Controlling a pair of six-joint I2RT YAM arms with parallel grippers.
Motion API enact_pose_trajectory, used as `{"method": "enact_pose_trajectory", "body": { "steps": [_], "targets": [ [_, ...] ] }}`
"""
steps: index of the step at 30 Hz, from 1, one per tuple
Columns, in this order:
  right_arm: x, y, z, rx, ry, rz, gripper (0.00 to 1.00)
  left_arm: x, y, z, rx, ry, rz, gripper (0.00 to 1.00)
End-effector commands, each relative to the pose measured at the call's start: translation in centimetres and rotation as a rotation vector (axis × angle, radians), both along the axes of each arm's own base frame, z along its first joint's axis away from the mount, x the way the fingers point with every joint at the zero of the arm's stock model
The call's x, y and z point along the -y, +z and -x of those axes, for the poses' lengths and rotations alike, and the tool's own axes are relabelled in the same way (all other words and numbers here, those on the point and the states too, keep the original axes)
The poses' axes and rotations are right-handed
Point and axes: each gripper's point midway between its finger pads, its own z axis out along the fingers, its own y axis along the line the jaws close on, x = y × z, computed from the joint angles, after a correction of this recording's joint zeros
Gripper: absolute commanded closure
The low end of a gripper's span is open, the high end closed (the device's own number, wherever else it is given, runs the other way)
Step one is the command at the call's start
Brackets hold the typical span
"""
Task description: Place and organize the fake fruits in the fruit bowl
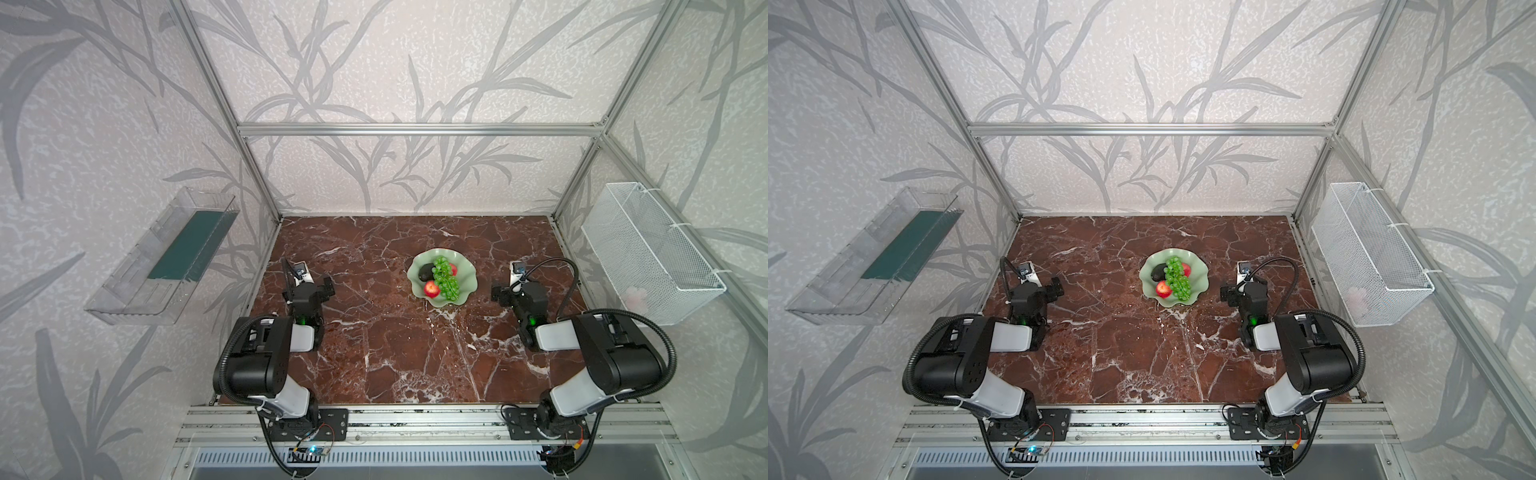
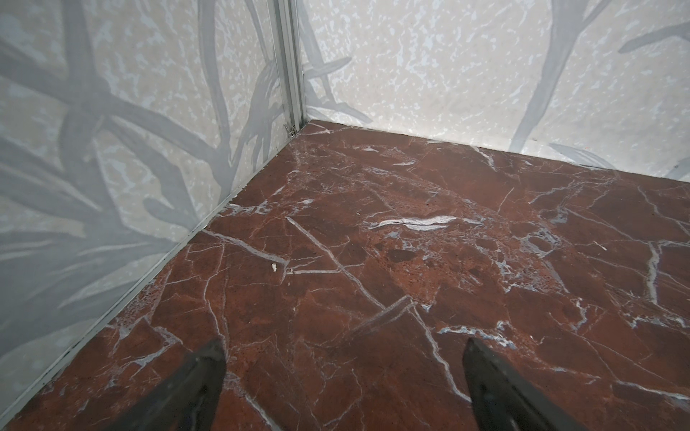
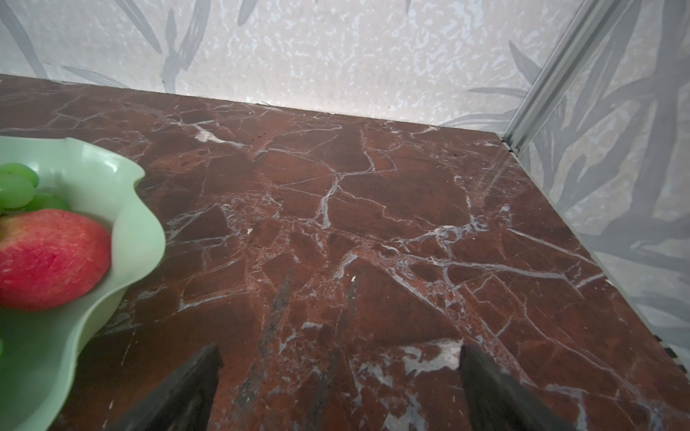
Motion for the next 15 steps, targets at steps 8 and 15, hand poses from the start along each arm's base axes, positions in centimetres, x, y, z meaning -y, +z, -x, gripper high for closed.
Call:
{"method": "enact_pose_trajectory", "body": {
  "steps": [8,15],
  "targets": [
    [-2.8,0.7,0.1,0.027,0.176,0.016,0.01,0.0,-0.1,0.0,-0.005,-0.007,-0.02,0.01],
    [0.3,0.9,0.1,0.05,-0.012,-0.003,0.01,0.0,0.0,0.0,-0.003,-0.007,-0.02,0.01]
  ]
}}
